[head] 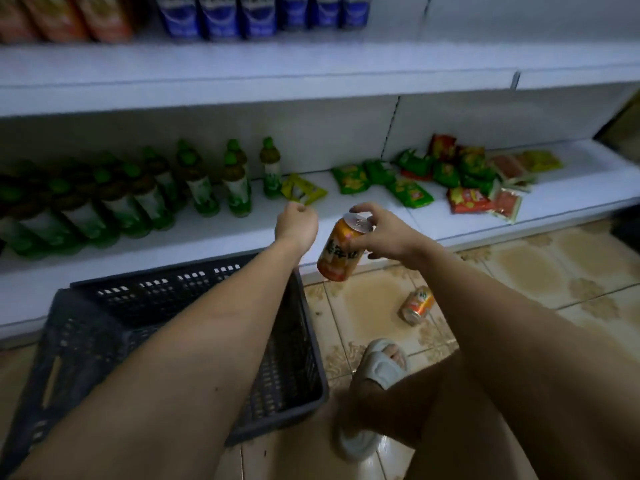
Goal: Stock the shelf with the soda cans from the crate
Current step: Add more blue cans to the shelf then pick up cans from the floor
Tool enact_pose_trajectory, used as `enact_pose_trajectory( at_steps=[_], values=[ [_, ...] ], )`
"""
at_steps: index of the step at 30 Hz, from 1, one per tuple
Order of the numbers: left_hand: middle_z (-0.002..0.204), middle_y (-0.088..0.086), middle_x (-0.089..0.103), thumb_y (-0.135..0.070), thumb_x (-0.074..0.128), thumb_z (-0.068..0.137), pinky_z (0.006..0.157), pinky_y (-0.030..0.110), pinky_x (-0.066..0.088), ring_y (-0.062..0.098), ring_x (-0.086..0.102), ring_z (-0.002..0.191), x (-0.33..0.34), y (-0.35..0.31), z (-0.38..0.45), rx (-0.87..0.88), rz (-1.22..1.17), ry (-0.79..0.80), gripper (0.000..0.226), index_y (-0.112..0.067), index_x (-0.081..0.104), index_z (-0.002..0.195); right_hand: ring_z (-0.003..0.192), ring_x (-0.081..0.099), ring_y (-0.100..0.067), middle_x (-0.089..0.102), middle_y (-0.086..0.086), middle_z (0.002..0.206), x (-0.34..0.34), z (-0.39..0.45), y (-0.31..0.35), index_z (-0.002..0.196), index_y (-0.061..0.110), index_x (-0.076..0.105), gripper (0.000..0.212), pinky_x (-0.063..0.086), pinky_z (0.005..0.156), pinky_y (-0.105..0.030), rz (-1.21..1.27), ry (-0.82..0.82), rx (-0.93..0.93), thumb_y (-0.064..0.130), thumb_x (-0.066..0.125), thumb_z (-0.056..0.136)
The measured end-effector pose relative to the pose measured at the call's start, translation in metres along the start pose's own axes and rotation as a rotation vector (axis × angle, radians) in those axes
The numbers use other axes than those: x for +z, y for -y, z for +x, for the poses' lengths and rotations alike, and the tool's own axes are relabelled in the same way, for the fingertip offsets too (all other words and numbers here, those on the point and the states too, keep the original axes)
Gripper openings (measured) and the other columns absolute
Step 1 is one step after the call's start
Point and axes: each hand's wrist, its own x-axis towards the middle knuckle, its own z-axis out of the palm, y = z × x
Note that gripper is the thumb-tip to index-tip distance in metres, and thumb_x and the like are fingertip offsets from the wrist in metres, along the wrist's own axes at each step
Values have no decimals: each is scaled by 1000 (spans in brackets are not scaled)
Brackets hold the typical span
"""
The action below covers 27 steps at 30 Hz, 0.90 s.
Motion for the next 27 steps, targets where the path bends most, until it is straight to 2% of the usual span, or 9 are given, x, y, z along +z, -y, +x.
enact_pose_trajectory(
  at_steps=[3,6,10,13,16,18,20,23,27],
  values=[
    [126,10,57,-29,40,101,88,35,45,30,54,109,-60,-22,-8,143,43,-125,31,-16,52,126,107,58,-20,55,-3,125,5,-17,52,138,16,43,74,54,86,-37,142,-68,-49,23,83,76],
    [133,9,52,-33,40,102,101,43,43,30,49,122,-122,-42,-16,277,99,-286,36,-21,47,135,114,60,-25,61,-6,124,18,-25,101,129,16,53,60,50,99,-51,385,-105,-119,21,82,77],
    [137,6,48,-35,37,102,103,47,39,28,39,128,-204,-58,-21,381,261,-419,38,-24,42,138,113,62,-27,63,-7,124,39,-29,167,128,22,57,56,53,93,-53,579,-77,-228,18,81,78],
    [140,6,46,-36,35,102,104,50,36,28,38,129,-258,-60,-16,399,447,-481,39,-25,42,139,108,62,-21,62,-4,123,52,-28,218,134,20,53,63,56,84,-44,517,-74,-287,20,81,78],
    [140,6,45,-36,34,102,106,52,30,29,38,129,-302,-50,-4,397,667,-526,38,-29,44,138,109,61,-21,60,-4,125,64,-22,268,138,18,49,70,54,90,-47,448,-72,-328,23,83,77],
    [141,5,44,-41,35,101,109,56,24,28,38,130,-324,-41,10,366,751,-538,40,-31,44,138,106,60,-19,58,-2,124,73,-16,299,137,18,48,68,54,86,-45,434,-54,-376,20,81,78],
    [143,5,43,-49,37,100,110,60,20,28,37,132,-340,-31,26,325,809,-533,44,-32,44,140,100,60,-16,58,0,118,83,-8,326,136,19,48,66,53,80,-43,432,-48,-422,16,81,79],
    [147,4,42,-59,33,98,111,64,15,29,36,136,-356,-18,50,259,832,-533,52,-33,43,143,99,61,-18,59,-1,115,102,12,359,138,21,47,68,54,80,-44,439,-53,-455,16,81,79],
    [146,2,45,-53,23,101,113,66,7,25,35,138,-365,5,75,255,787,-638,49,-32,47,139,99,62,-20,59,-2,120,134,48,387,143,19,44,73,54,72,-39,416,-44,-435,19,80,80]
  ],
)
